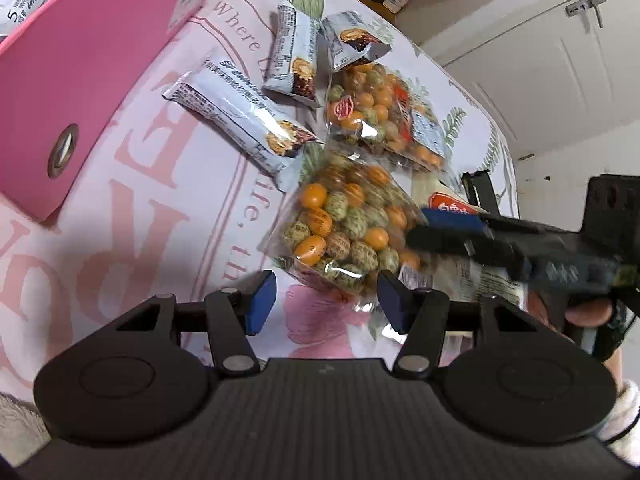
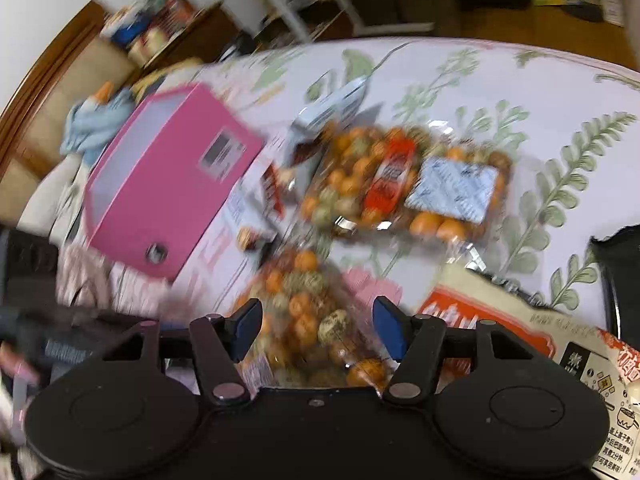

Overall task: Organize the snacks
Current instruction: 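Move the right gripper to a bag of coated peanuts and grasp it, then carry the peanut bag into the pink box and open the right gripper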

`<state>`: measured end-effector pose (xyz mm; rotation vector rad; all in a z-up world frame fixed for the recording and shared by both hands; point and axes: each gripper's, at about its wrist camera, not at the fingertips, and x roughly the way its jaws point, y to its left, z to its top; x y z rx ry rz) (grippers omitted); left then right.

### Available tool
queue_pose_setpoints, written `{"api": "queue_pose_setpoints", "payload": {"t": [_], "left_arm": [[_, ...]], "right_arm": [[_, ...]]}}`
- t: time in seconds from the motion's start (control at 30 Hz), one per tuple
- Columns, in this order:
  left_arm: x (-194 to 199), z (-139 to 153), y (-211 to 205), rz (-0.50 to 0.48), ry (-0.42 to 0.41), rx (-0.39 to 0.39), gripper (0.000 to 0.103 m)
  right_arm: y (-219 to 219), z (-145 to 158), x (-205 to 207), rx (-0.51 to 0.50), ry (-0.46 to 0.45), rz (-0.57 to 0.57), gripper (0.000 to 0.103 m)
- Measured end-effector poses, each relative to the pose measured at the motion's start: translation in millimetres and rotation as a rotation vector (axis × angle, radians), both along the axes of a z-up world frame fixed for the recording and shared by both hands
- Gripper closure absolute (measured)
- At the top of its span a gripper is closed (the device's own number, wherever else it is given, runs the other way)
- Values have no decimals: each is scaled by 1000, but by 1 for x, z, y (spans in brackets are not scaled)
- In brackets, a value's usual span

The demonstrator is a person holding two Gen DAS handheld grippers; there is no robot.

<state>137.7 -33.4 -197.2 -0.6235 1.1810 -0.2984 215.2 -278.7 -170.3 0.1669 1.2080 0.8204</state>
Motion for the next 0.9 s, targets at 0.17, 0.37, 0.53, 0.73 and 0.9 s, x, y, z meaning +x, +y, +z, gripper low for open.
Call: {"api": "queue_pose_setpoints", "payload": {"t": [0.17,0.37,0.53,0.73,0.9], "left_arm": [[-1,-2,0,6,-8,-20,49],[-7,0,-7,-6,-33,18,48],[-7,-1,-13,-12,-37,50,46],[-9,10,-24,-74,-74,109,46],[-20,30,-32,-123,-119,172,46]], "right_arm": [[13,2,-31,-8,14,127,34],[53,3,-78,-144,-141,167,14],[82,-7,-100,-288,-251,120,13],[86,0,-105,-294,-247,-25,30],[80,14,-115,-288,-249,-92,32]]}}
